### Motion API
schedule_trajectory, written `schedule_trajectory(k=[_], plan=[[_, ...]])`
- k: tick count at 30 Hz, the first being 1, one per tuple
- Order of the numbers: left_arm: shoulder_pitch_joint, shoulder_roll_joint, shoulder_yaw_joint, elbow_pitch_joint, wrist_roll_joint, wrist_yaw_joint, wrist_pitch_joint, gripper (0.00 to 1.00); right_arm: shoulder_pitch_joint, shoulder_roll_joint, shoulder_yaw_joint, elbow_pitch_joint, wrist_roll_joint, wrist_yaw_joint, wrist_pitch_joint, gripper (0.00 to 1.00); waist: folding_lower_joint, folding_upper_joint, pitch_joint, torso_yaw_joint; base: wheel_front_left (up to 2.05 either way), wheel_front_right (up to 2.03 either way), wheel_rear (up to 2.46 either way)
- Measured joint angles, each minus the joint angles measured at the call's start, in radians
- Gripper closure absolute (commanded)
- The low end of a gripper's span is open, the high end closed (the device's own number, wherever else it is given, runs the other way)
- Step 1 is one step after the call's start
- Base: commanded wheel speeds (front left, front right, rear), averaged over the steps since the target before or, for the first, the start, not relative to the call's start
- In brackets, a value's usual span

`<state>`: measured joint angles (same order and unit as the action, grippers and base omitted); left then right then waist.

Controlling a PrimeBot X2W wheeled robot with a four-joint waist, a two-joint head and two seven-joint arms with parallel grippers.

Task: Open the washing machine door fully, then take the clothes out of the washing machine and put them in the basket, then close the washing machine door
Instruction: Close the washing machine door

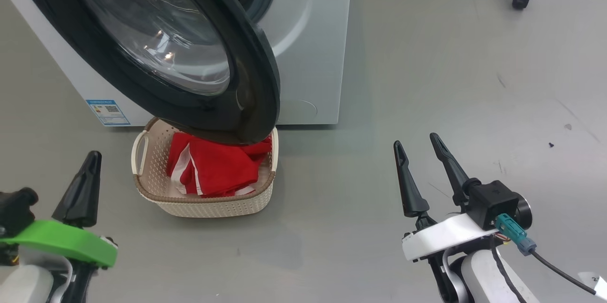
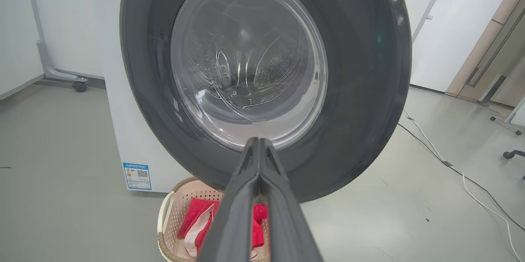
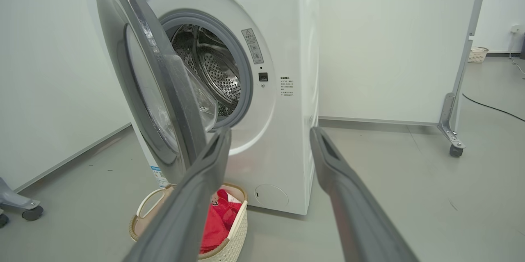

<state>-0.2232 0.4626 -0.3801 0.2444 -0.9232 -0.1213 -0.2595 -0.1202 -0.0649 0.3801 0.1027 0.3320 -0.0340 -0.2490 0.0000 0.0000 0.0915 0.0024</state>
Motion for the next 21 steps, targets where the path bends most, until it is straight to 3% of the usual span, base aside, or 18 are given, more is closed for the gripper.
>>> schedule_trajectory(k=[3,4,5,6,7,21], plan=[[0.036,-0.003,0.006,0.0,0.026,0.0,0.0,1.0,0.001,0.0,-0.002,0.002,0.0,0.007,0.0,0.0,0.0,0.0,-0.009,0.013,0.0,0.0,0.0],[0.048,-0.006,0.01,0.0,0.028,0.0,0.0,0.9,0.002,0.001,-0.003,0.003,0.0,0.007,0.0,0.0,0.0,0.0,-0.012,0.015,0.0,0.0,0.0],[0.058,-0.007,0.014,-0.001,0.036,0.0,0.0,0.67,0.003,0.001,-0.005,0.003,0.0,0.009,0.0,0.0,0.0,0.0,-0.016,0.018,0.0,0.0,0.0],[0.065,-0.007,0.017,-0.003,0.052,0.001,0.0,0.29,0.007,0.001,-0.007,0.003,0.0,0.011,0.0,0.0,0.0,0.0,-0.019,0.021,0.0,0.0,0.0],[0.072,-0.007,0.021,-0.006,0.068,0.002,0.0,0.0,0.01,0.001,-0.01,0.003,0.0,0.014,0.0,0.0,0.0,0.0,-0.022,0.024,0.0,0.0,0.0],[0.132,-0.069,0.122,-0.096,0.165,0.012,0.003,0.0,0.021,0.003,-0.013,0.004,-0.005,0.027,0.0,0.0,0.0,0.0,-0.027,0.037,0.0,0.0,0.0]])
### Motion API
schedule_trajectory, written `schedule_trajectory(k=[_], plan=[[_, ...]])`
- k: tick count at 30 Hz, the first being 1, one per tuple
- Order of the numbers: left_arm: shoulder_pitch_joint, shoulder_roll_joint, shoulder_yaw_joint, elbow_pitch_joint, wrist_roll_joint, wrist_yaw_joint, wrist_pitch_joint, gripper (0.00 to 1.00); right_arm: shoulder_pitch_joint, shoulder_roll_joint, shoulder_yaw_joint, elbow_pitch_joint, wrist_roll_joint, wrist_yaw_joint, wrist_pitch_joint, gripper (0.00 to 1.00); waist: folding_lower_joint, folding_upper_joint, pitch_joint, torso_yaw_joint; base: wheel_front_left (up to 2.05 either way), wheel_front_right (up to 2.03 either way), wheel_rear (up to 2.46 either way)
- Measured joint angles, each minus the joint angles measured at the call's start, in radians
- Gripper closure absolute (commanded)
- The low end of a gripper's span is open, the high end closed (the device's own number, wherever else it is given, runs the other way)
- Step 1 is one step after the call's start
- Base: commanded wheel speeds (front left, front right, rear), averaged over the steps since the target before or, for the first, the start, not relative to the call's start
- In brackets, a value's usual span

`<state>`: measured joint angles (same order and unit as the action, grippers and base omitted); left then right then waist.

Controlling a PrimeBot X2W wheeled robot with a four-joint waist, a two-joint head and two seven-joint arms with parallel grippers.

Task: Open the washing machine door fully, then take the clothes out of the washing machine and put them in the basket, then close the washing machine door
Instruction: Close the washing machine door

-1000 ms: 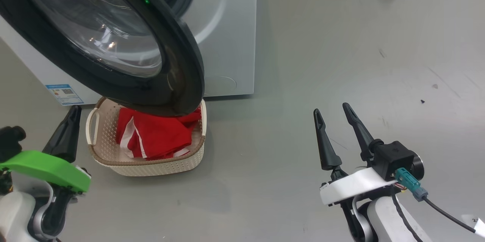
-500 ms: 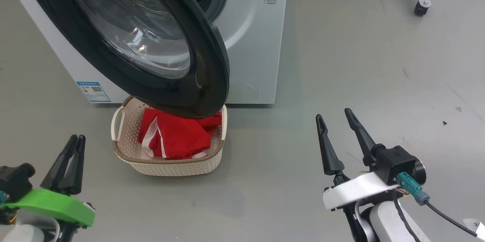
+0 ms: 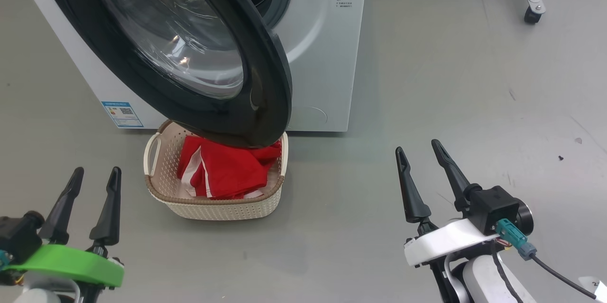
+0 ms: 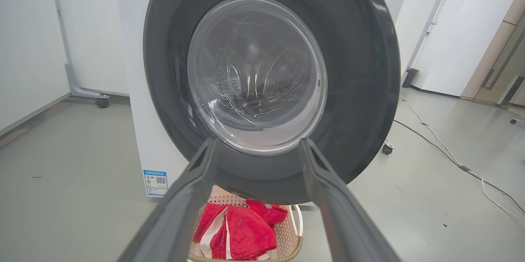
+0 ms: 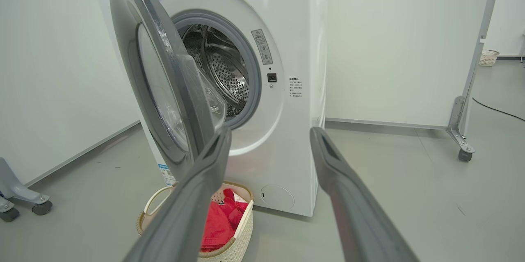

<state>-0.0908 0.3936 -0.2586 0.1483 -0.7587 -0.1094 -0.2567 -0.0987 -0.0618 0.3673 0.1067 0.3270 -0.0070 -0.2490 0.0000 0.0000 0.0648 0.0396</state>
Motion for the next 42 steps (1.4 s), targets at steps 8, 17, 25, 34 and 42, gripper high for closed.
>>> schedule_trajectory(k=[8,17,25,34,42], plan=[[0.042,-0.032,0.035,-0.023,0.047,0.0,0.0,0.0,0.006,0.001,-0.018,0.002,-0.013,-0.005,0.0,0.0,0.0,0.0,0.004,-0.003,0.0,0.0,0.0],[0.074,-0.06,0.061,-0.035,0.073,-0.003,0.0,0.0,0.028,0.004,-0.094,-0.003,-0.03,-0.058,0.0,0.0,0.0,0.0,0.003,-0.006,0.0,0.0,0.0],[0.088,-0.074,0.071,-0.044,0.104,-0.008,0.0,0.0,0.033,0.006,-0.093,-0.003,-0.031,-0.058,0.0,0.0,0.0,0.0,0.001,-0.011,0.0,0.0,0.0],[0.093,-0.091,0.076,-0.05,0.12,-0.011,0.0,0.0,0.034,0.007,-0.093,-0.004,-0.038,-0.058,0.0,0.0,0.0,0.0,-0.004,-0.012,0.0,0.0,0.0],[0.104,-0.096,0.089,-0.055,0.135,-0.011,0.0,0.0,0.041,0.009,-0.089,-0.005,-0.038,-0.057,0.0,0.0,0.0,0.0,-0.007,-0.011,0.0,0.0,0.0]])
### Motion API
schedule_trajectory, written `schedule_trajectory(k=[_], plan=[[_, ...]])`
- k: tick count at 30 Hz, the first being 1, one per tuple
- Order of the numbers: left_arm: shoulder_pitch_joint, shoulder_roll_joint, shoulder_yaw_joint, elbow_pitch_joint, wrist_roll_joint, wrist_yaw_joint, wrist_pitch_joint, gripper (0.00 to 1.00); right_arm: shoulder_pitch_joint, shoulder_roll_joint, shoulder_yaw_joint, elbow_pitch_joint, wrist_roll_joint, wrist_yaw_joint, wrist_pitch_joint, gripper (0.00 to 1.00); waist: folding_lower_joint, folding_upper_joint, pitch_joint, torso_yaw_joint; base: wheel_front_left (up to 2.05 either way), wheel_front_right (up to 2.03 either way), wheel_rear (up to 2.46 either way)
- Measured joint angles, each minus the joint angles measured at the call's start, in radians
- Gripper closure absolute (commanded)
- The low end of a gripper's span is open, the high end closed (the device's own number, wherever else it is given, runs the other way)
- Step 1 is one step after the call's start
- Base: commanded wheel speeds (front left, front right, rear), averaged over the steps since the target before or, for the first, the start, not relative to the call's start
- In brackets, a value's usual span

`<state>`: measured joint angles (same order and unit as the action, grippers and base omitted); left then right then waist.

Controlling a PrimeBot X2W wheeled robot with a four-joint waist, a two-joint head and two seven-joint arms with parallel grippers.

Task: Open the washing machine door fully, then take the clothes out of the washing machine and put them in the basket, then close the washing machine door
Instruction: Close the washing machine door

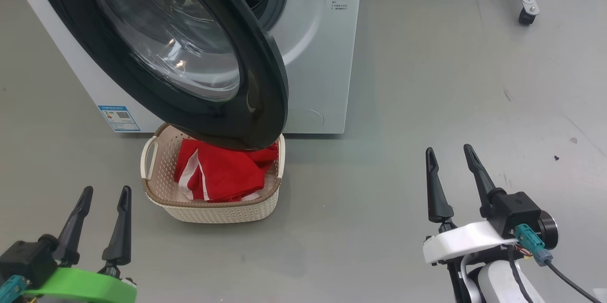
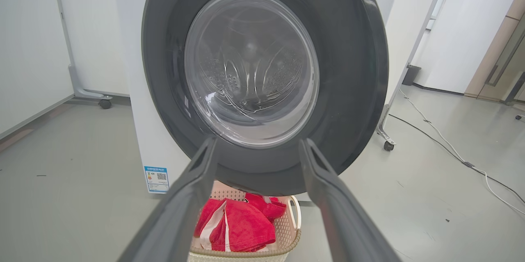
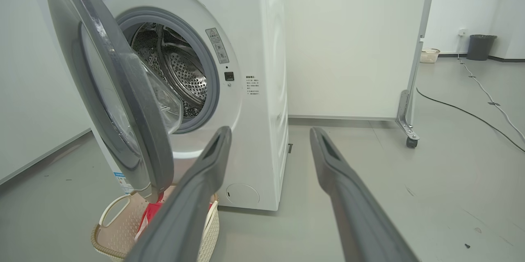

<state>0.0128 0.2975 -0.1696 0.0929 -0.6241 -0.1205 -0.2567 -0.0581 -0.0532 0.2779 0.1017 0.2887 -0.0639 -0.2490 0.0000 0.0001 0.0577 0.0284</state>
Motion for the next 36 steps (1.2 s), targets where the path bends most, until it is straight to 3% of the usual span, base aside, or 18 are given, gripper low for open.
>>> schedule_trajectory(k=[23,31,32,34,35,36], plan=[[0.009,-0.027,-0.005,-0.002,0.029,-0.004,0.0,0.0,0.001,0.003,-0.013,-0.014,0.0,0.002,0.0,0.0,0.0,0.0,-0.002,0.01,0.0,0.0,0.0],[0.008,-0.027,-0.031,-0.011,0.029,-0.005,0.0,0.0,-0.008,0.004,0.024,-0.031,-0.021,0.037,0.0,0.0,0.0,0.0,0.011,0.034,0.0,0.0,0.0],[0.008,-0.027,-0.033,-0.013,0.029,-0.005,0.0,0.0,-0.014,0.004,0.03,-0.031,-0.027,0.041,0.0,0.16,0.0,0.0,0.015,0.038,0.0,0.0,0.0],[0.007,-0.027,-0.038,-0.017,0.029,-0.005,0.0,0.0,-0.028,0.003,0.048,-0.029,-0.031,0.057,0.0,0.91,0.0,0.0,0.023,0.047,0.0,0.0,0.0],[0.006,-0.027,-0.042,-0.02,0.029,-0.005,0.0,0.0,-0.035,0.003,0.06,-0.026,-0.037,0.065,0.0,1.0,0.0,0.0,0.028,0.051,0.0,0.0,0.0],[0.005,-0.027,-0.047,-0.023,0.029,-0.005,0.0,0.0,-0.042,0.003,0.073,-0.025,-0.044,0.075,0.0,1.0,0.0,0.0,0.033,0.056,0.0,0.0,0.0]])
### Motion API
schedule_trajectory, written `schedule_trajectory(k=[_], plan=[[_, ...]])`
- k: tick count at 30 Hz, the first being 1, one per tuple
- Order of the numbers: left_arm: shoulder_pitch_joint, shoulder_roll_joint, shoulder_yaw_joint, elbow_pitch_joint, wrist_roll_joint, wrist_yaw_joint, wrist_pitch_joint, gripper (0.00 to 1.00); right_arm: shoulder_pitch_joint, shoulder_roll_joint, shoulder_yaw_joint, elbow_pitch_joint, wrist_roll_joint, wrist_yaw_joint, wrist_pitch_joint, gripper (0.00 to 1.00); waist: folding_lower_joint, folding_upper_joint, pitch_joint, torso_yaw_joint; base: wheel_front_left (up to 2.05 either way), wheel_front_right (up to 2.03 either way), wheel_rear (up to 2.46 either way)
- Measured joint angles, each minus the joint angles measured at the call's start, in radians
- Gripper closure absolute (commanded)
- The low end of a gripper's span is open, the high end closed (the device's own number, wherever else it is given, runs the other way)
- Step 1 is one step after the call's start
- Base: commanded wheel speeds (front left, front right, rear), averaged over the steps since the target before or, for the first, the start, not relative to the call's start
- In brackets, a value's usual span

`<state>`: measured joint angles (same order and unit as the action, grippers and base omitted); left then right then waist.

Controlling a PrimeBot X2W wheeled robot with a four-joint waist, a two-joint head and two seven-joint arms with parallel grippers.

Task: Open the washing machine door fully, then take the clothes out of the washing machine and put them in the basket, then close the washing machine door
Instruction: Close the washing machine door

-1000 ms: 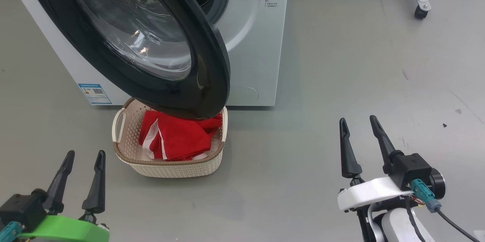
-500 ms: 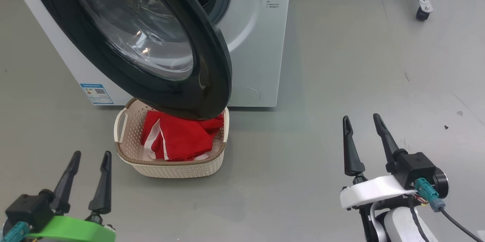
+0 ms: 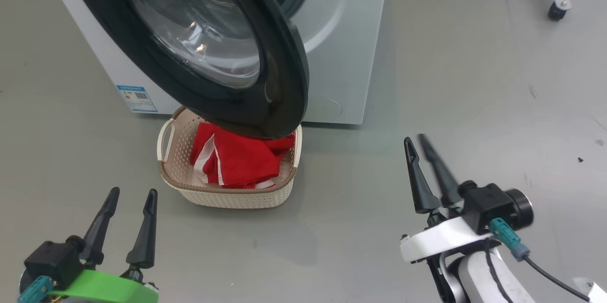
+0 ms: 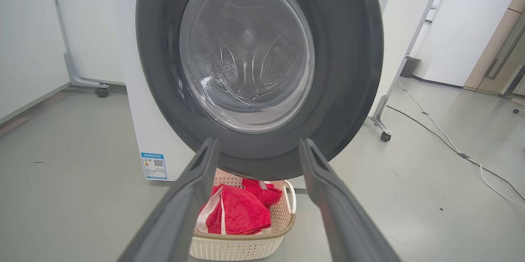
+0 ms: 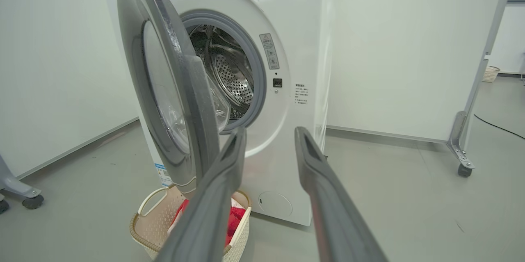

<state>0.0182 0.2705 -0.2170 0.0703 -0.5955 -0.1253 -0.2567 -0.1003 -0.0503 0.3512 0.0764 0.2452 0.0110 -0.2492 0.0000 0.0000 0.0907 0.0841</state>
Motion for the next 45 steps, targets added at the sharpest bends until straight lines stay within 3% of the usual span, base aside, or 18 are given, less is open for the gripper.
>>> schedule_trajectory(k=[7,20,35,45], plan=[[-0.024,0.003,-0.016,-0.015,-0.003,0.0,0.0,0.0,-0.088,-0.014,0.072,0.024,-0.053,0.05,0.0,1.0,0.0,0.0,0.047,0.04,0.0,0.0,0.0],[-0.124,0.008,-0.053,-0.046,-0.048,0.0,0.0,0.0,-0.314,-0.017,0.147,0.109,-0.127,0.084,0.061,1.0,0.0,0.0,0.171,0.138,0.0,0.0,0.0],[-0.2,-0.022,-0.087,-0.016,-0.075,0.0,0.0,0.0,-0.496,-0.039,0.084,0.239,-0.139,0.084,0.079,1.0,0.0,0.0,0.295,0.291,0.0,0.0,0.0],[-0.213,-0.019,-0.083,-0.007,-0.075,0.0,0.0,0.0,-0.531,-0.038,0.056,0.312,-0.131,0.073,0.057,1.0,0.0,0.0,0.333,0.321,0.0,0.0,0.0]])
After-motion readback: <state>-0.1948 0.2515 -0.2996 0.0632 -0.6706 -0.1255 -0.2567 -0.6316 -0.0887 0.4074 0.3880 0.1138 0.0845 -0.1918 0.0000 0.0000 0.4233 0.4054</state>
